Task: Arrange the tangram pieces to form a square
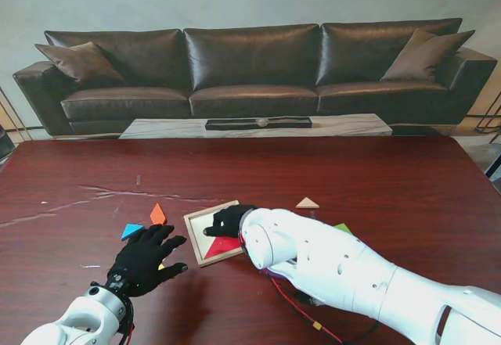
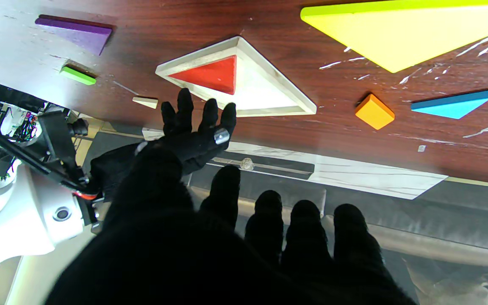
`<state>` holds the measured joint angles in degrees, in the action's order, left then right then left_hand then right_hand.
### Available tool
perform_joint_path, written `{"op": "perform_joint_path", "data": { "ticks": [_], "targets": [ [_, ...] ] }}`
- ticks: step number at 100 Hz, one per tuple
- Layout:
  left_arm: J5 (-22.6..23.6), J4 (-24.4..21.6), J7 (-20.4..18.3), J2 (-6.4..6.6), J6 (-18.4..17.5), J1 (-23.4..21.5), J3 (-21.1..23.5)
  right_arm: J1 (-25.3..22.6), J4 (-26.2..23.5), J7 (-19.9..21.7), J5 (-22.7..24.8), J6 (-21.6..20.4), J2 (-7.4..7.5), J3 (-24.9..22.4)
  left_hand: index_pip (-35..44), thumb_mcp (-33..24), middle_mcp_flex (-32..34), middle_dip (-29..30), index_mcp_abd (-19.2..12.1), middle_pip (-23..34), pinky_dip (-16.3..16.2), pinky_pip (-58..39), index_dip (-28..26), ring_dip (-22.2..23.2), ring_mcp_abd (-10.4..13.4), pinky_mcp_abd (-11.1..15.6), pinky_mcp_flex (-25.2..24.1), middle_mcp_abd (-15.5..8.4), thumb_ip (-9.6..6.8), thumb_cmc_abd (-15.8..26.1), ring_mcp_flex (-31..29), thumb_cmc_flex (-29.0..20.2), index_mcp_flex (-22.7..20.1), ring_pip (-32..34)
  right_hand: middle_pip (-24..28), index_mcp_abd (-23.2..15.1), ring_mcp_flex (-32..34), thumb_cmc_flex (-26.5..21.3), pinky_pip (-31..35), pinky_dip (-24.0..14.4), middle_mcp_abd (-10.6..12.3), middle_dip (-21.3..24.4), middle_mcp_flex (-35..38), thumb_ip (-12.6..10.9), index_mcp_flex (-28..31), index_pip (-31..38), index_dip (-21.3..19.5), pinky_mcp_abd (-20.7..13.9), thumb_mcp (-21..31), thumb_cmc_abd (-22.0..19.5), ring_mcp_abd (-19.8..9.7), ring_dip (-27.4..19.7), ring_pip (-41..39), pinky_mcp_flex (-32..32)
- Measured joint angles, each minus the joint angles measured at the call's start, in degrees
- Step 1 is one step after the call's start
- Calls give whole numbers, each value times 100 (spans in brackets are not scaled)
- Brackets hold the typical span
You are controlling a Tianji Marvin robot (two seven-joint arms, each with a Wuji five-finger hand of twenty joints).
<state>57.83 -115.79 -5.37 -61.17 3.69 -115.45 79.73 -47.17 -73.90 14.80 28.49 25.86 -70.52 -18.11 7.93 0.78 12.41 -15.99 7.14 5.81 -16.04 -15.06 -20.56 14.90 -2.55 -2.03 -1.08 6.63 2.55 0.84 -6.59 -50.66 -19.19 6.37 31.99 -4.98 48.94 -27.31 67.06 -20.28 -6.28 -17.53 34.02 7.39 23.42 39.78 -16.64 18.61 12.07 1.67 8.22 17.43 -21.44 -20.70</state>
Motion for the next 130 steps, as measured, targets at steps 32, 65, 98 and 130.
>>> {"op": "perform_joint_path", "data": {
  "ticks": [32,65,98,130],
  "targets": [
    [0,23,18,1,6,24,-27,-689,-559,-767,954,-466,196,-832,0,0,0,0,-1,0,0,0,0,0,0,0,1,0,0,0,0,0,0,0,-13,0,-839,-658,-190,0,113,4,-419,-61,-177,-106,0,-84,-1363,-407,-196,-63,299,489],
    [-19,117,19,5,4,144,-123,-1595,-1560,-548,1791,-917,587,-2057,0,0,0,0,-4,0,0,0,0,0,0,-13,-4,-1,0,0,0,0,0,0,-227,0,-1534,-662,-640,88,295,40,-774,-61,-349,-189,-16,22,-1419,-419,-491,-205,603,1078],
    [-44,232,223,1,3,195,-159,-3083,-2495,-308,2501,-1620,845,-3872,2,0,0,0,-4,0,0,0,0,0,0,-81,-5,-1,0,0,0,0,0,0,-354,-1,-1863,-663,-842,224,354,147,-914,-61,-406,-274,-7,-10,-1419,-458,-570,-281,749,1426],
    [-27,341,433,-14,3,253,-203,-4480,-3129,-575,2843,-2156,918,-5239,60,-5,0,-32,-4,0,-6,-8,-6,14,-13,-168,60,-1,0,-49,-57,-69,-8,-2,-513,-53,-2144,-664,-1099,373,414,168,-1065,-61,-608,-406,-63,-98,-1419,-458,-635,-401,916,1710]
  ]
}}
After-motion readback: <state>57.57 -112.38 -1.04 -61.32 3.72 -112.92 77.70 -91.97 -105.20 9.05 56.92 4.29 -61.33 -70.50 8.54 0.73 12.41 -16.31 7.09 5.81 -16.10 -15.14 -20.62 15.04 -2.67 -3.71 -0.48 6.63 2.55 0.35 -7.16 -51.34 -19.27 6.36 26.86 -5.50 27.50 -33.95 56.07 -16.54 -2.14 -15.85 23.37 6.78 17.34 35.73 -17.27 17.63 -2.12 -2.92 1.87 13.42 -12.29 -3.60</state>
